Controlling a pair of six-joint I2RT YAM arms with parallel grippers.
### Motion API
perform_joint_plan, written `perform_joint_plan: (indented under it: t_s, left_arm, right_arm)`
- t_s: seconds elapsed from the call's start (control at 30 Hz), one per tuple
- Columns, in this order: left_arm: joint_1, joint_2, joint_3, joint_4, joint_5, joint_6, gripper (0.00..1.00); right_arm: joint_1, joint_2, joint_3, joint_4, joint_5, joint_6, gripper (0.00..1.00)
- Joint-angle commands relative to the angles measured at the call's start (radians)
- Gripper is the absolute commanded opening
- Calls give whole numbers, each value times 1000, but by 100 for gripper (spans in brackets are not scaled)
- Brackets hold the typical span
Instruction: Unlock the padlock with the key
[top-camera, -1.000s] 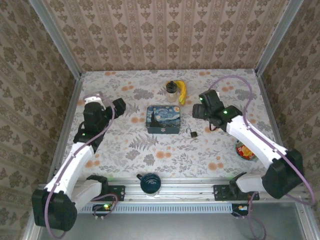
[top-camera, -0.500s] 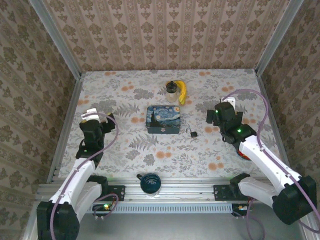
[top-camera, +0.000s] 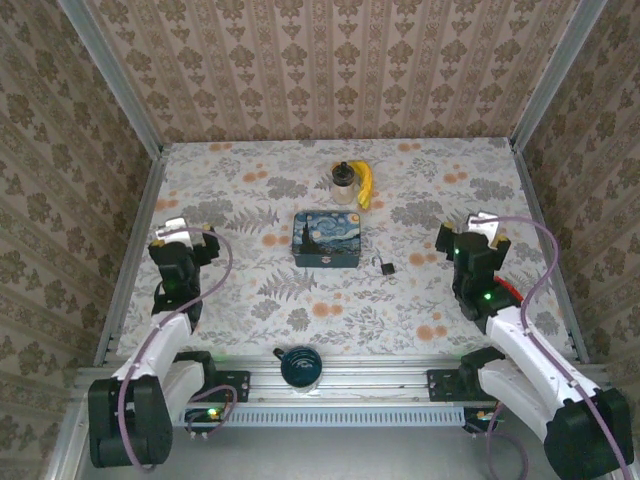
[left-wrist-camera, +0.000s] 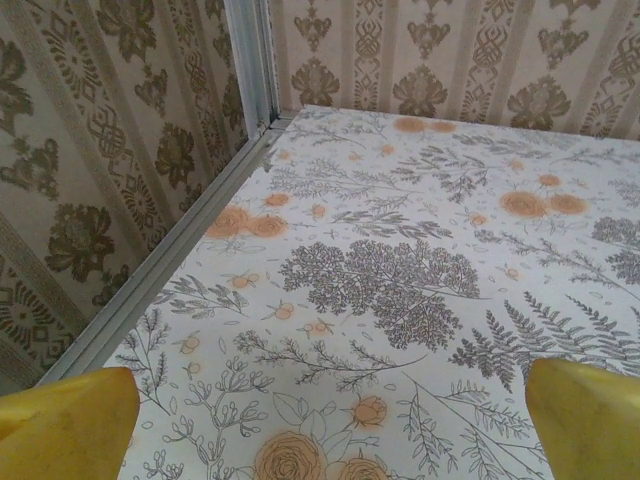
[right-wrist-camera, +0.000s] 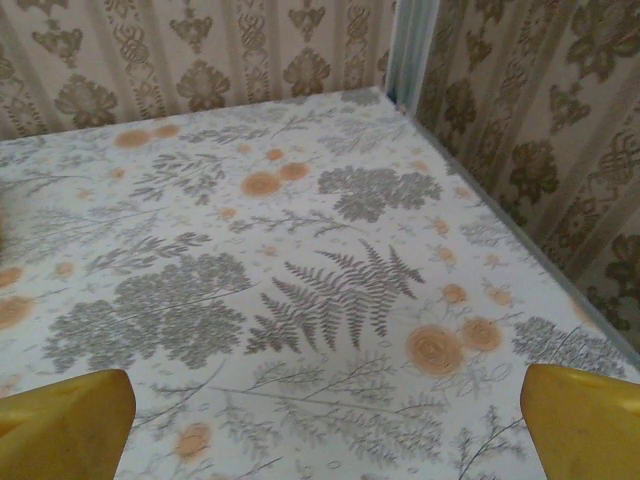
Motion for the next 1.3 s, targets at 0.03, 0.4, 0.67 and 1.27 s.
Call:
perform_joint_plan:
  t_s: [0.03,0.4,0.67,1.27]
  left_arm:
    - [18,69,-28,163,99,49,100]
    - [30,339,-78,514,203,130,100]
    - [31,558,-67,712,249,124,100]
    - [79,620,57,544,502,155,100]
  right_arm:
    - [-28,-36,-94,255,24,-111,100]
    - [-124,49,-162,412,-131,-92,100]
    - [-148,120,-166,500,-196,-82,100]
    - [-158,463,-182,867,-288,-119,100]
